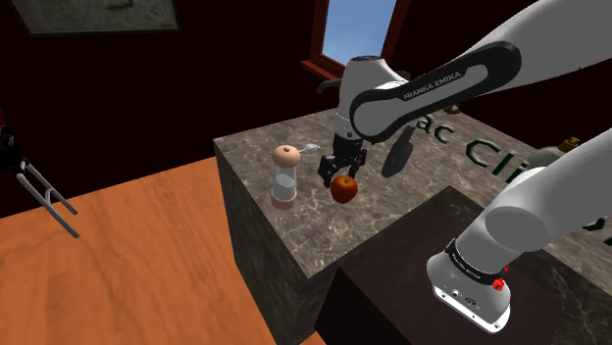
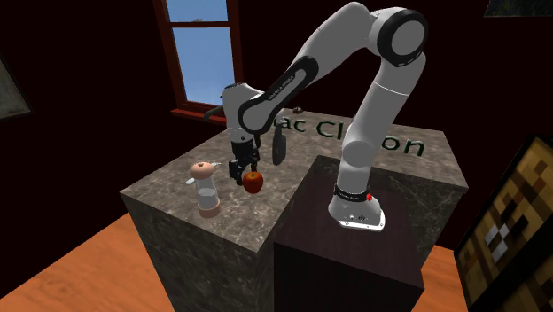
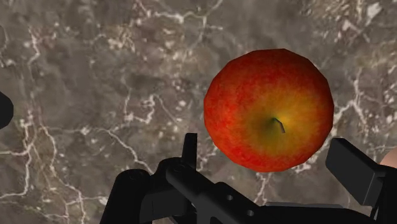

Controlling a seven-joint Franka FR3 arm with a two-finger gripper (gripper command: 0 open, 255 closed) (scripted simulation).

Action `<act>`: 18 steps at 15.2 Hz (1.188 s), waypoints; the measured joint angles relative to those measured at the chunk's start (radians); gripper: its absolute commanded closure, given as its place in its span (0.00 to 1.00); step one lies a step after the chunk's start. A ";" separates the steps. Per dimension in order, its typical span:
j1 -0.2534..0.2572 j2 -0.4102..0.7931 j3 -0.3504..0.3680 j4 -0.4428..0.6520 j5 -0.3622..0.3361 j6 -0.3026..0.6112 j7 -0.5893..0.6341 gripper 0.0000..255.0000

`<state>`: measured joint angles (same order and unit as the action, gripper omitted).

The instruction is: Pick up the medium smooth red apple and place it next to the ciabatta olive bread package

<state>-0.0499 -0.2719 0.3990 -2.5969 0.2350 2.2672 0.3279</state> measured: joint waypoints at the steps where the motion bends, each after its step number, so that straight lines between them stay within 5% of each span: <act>1: 0.000 0.001 0.000 0.000 0.000 0.001 0.000 0.00; 5: 0.000 0.002 0.000 0.000 0.000 0.002 0.000 0.00; 6: 0.000 0.002 0.000 0.000 0.000 0.002 0.000 1.00; 18: 0.001 -0.013 -0.003 0.006 0.001 -0.017 -0.002 1.00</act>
<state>-0.0494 -0.2848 0.3956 -2.5909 0.2362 2.2499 0.3263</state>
